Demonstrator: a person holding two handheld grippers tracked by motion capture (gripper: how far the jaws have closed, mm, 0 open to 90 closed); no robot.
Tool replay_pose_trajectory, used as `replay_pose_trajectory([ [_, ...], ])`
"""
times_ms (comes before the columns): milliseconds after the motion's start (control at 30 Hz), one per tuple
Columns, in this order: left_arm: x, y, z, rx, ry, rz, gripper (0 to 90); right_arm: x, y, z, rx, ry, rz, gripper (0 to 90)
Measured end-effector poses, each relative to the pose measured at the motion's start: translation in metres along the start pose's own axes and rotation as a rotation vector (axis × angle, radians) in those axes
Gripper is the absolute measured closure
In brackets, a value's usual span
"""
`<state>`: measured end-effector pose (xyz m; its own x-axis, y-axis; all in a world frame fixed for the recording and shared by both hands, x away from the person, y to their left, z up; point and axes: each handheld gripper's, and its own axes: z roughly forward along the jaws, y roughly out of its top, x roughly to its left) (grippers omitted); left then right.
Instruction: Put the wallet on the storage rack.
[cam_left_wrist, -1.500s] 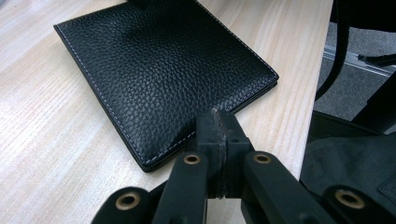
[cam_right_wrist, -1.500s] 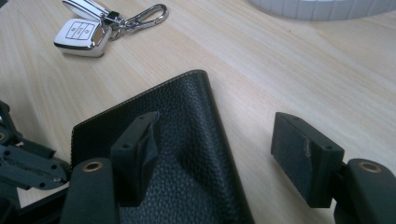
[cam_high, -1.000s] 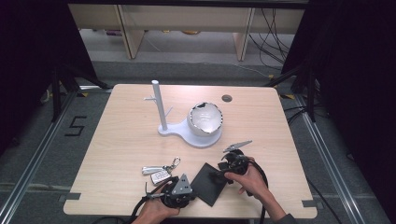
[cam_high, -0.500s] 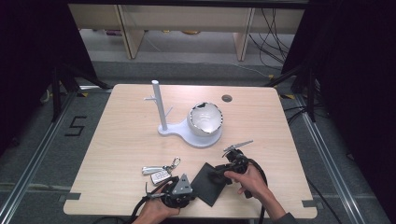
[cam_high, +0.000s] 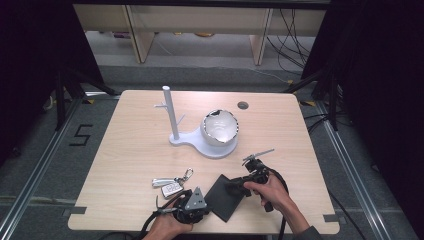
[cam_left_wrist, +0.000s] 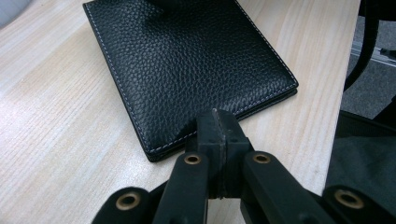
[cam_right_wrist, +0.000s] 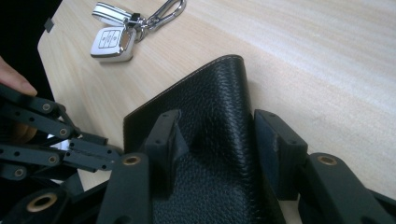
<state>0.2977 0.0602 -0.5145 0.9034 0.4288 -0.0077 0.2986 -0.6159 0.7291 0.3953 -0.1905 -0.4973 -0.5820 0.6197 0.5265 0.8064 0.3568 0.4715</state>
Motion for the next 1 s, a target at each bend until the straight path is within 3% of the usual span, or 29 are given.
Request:
replay_pose_trajectory([
  [133,0.0000,-0.0001,0.0001,-0.002,0.001,0.001,89.3,-0.0026,-0.0006,-0.0030,-0.001,0.019,0.020,56.7],
  [167,0.0000,0.0000,0.0000,0.001,0.000,0.002,89.3,-0.0008,-0.0009,-0.0034,0.006,0.036,0.055,57.0],
  [367,-0.0005,-0.0001,0.0001,-0.003,-0.004,0.001,89.3,-0.0046,-0.0018,-0.0026,0.002,0.037,0.022,59.0],
  [433,-0.0004,-0.0004,0.0001,-0.004,-0.003,0.007,89.3,-0.0042,-0.0023,-0.0004,0.005,0.022,0.046,58.8],
  [533,-0.0003,-0.0001,-0.0001,0.000,-0.005,0.003,89.3,-0.0057,-0.0025,-0.0014,0.003,0.040,0.043,59.0],
  [633,-0.0005,-0.0002,0.0000,-0.002,-0.003,0.002,89.3,-0.0056,-0.0034,-0.0023,-0.004,0.031,0.072,58.4],
  [700,-0.0004,0.0000,0.0001,0.000,-0.005,0.001,89.4,-0.0050,-0.0034,-0.0049,0.015,0.060,0.079,58.4],
  [767,-0.0011,-0.0003,0.0006,-0.008,0.000,0.003,89.3,-0.0044,-0.0033,-0.0050,0.009,0.038,0.103,58.8],
  [1000,-0.0021,-0.0005,0.0010,-0.013,0.006,0.009,89.3,-0.0062,-0.0032,-0.0077,0.010,0.072,0.089,60.7],
])
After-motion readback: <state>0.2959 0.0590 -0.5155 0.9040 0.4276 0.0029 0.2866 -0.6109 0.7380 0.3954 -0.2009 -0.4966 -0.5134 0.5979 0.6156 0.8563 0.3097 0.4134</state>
